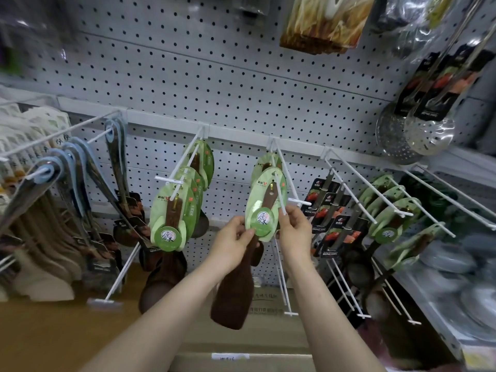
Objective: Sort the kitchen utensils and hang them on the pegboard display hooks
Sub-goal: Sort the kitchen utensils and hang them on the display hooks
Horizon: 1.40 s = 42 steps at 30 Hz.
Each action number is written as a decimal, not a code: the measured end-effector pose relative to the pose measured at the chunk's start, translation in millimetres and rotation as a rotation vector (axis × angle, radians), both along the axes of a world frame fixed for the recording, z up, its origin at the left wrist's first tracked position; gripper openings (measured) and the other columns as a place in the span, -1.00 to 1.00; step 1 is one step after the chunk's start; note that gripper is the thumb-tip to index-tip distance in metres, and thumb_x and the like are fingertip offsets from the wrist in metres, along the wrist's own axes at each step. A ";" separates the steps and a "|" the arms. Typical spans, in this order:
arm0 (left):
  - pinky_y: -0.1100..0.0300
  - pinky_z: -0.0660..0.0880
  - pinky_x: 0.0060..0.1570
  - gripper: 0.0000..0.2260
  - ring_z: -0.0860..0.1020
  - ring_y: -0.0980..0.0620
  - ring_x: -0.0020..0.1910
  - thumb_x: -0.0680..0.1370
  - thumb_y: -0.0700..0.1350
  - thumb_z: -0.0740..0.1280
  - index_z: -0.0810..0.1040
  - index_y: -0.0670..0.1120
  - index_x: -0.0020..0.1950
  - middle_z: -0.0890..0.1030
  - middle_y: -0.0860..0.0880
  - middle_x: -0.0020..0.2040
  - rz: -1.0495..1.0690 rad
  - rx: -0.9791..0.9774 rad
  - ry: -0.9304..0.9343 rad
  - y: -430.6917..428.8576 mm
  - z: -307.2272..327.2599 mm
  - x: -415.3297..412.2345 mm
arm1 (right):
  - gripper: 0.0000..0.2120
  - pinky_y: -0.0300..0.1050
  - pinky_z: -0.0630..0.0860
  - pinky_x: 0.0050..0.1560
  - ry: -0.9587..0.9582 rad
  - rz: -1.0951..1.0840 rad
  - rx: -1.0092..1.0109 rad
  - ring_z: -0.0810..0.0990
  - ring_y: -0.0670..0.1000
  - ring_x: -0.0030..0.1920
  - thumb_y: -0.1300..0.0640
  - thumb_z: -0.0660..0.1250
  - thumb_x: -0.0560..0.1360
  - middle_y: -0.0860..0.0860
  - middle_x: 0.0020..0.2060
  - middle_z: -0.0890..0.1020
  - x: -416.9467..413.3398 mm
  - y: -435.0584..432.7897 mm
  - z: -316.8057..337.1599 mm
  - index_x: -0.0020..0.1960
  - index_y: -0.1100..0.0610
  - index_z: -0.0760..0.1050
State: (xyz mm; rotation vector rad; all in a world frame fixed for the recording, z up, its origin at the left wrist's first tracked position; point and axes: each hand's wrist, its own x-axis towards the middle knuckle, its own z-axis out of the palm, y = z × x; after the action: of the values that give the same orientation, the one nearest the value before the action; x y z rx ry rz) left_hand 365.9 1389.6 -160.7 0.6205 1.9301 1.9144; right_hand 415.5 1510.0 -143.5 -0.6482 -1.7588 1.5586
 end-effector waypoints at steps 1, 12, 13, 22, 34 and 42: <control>0.07 0.60 0.01 -0.84 0.63 -0.02 -0.04 0.61 -0.23 0.23 0.45 -0.08 0.18 0.62 -0.03 -0.01 -0.005 -0.033 0.005 1.8 -3.2 0.2 | -0.88 0.05 0.63 -0.12 -0.007 -0.007 0.014 0.66 0.07 -0.13 0.17 0.25 0.62 0.02 -0.14 0.69 1.3 2.0 -1.3 0.00 0.08 0.57; 0.13 0.53 0.12 -0.80 0.61 0.05 0.06 0.56 -0.26 0.32 0.49 -0.05 0.14 0.64 -0.02 0.04 0.046 -0.022 0.096 15.9 -1.0 -8.9 | -0.85 -0.23 0.58 -0.20 -0.017 0.109 0.024 0.63 -0.14 -0.22 0.27 0.24 0.62 -0.01 -0.16 0.68 14.8 13.4 -3.7 0.04 0.13 0.57; 0.14 0.54 0.12 -0.80 0.60 0.06 0.06 0.55 -0.26 0.32 0.50 -0.04 0.14 0.64 -0.01 0.04 0.047 -0.011 0.109 16.2 2.0 -9.3 | -0.84 -0.22 0.59 -0.19 -0.012 0.123 0.021 0.64 -0.13 -0.21 0.28 0.24 0.62 0.00 -0.16 0.68 15.9 13.6 -4.4 0.02 0.11 0.57; 0.31 0.56 -0.04 -0.78 0.61 0.16 0.04 0.54 -0.27 0.35 0.52 0.03 0.07 0.64 0.02 0.05 -0.031 0.078 0.123 12.5 4.0 -7.6 | -0.87 -0.22 0.55 -0.19 0.022 0.181 0.115 0.62 -0.08 -0.18 0.27 0.25 0.61 0.03 -0.16 0.68 27.6 18.5 -10.4 0.01 0.15 0.57; 0.24 0.47 0.11 -0.81 0.54 0.18 0.15 0.64 0.03 0.15 0.46 0.13 0.21 0.57 0.12 0.17 0.163 0.143 0.219 22.9 17.5 -24.4 | -0.63 -0.05 0.55 0.09 0.039 0.097 0.133 0.60 -0.14 0.10 -0.19 0.05 0.61 -0.15 0.06 0.63 11.9 20.6 8.3 0.23 -0.09 0.51; 0.17 0.46 0.23 -0.68 0.52 0.14 0.21 0.65 -0.18 0.17 0.44 -0.01 0.39 0.54 0.09 0.25 0.110 0.086 0.138 42.8 44.9 -57.2 | -0.64 0.15 0.54 0.24 -0.037 0.176 0.057 0.64 -0.05 0.11 -0.11 0.17 0.61 -0.05 0.13 0.66 -21.1 36.5 33.6 0.32 0.00 0.52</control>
State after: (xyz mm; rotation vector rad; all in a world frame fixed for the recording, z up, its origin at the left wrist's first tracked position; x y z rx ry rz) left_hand 308.7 1432.4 -115.9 0.7004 2.0127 2.0812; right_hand 394.5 1546.5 -109.9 -0.5088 -1.9243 1.6150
